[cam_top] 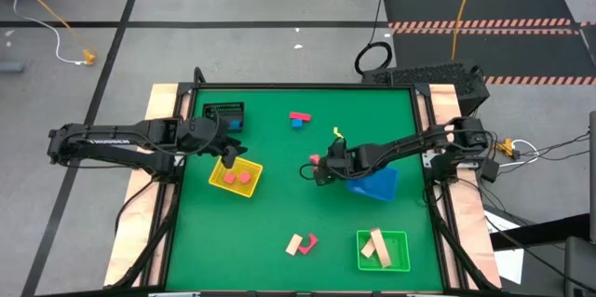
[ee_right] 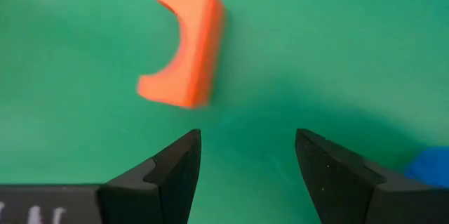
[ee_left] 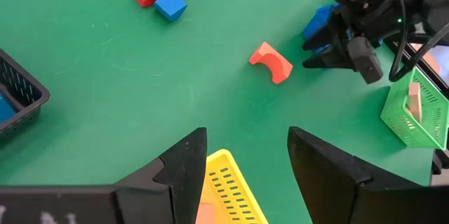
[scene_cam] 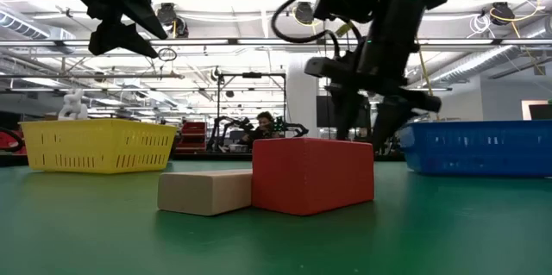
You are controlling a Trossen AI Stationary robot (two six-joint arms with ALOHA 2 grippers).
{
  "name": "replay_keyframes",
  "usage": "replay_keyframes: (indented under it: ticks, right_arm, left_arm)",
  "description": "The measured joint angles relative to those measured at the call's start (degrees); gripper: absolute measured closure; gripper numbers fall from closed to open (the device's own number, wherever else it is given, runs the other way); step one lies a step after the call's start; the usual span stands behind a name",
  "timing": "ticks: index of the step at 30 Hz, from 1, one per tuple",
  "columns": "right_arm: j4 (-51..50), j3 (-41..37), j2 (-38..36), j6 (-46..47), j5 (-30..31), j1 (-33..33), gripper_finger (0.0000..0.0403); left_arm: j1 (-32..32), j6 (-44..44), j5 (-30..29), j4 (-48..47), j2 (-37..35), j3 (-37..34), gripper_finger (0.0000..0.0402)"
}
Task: Sort & place blocks by color
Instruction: Put the pink arch block into the yellow basket
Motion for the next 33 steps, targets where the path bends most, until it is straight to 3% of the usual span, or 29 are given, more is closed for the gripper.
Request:
replay_keyframes:
  ticks: [4,8,18,33]
  right_arm:
    - [-4.5,0.0,-1.6,-0.8,-1.6,0.0,0.0181]
    - [-0.5,0.0,-3.6,0.8,-1.2,0.0,0.0181]
    - [14.6,0.1,-1.6,-3.5,13.3,0.1,0.0181]
    - [13.9,0.0,2.3,-9.8,13.0,-1.8,0.0181]
  left_arm:
    - [0.0,0.8,0.0,0.0,0.0,0.0,0.0202]
    - [0.0,0.8,-0.4,0.0,0.0,0.0,0.0202]
    - [0.0,0.4,-0.5,0.0,0.0,0.0,0.0202]
    - [0.0,-0.3,-1.0,0.0,0.0,0.0,0.0202]
